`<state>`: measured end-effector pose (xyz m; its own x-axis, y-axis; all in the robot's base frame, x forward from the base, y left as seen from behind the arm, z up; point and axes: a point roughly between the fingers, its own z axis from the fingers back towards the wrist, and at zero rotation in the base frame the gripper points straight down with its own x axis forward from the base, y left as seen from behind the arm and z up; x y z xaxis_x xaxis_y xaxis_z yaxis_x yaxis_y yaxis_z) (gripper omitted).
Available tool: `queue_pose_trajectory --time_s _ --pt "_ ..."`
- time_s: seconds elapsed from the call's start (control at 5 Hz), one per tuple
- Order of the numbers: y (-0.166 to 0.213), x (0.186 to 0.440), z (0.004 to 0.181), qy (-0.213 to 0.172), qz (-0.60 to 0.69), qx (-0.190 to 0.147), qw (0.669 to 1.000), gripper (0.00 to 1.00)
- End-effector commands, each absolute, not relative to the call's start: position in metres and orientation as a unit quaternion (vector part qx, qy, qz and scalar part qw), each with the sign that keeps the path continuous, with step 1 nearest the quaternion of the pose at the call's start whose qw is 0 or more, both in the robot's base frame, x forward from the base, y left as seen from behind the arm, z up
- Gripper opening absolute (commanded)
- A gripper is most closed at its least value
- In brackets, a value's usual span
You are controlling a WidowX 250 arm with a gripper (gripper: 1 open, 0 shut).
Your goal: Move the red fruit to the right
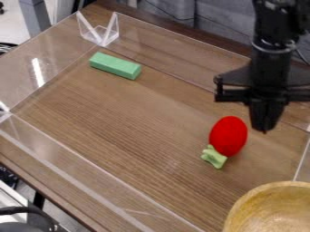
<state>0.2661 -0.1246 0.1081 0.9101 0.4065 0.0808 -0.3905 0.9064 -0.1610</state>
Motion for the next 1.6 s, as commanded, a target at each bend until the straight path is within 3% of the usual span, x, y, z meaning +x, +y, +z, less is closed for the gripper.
queue_pose_trajectory --time_s 0.0,0.6,0.8,1.2,1.4 --pt "-0.123 0.267 0.126 -0.079 0.197 -0.084 0.974 0.0" --pt "-0.085 0.256 0.134 -0.076 0.141 -0.095 0.982 0.0" --pt "-0.065 0.257 0.148 -0.086 0.125 -0.113 0.982 0.0" --pt "-0.077 0.244 0.127 -0.08 0.114 -0.115 0.983 0.0" --pt "-0.074 0.25 0.14 -0.093 0.107 -0.129 0.981 0.0"
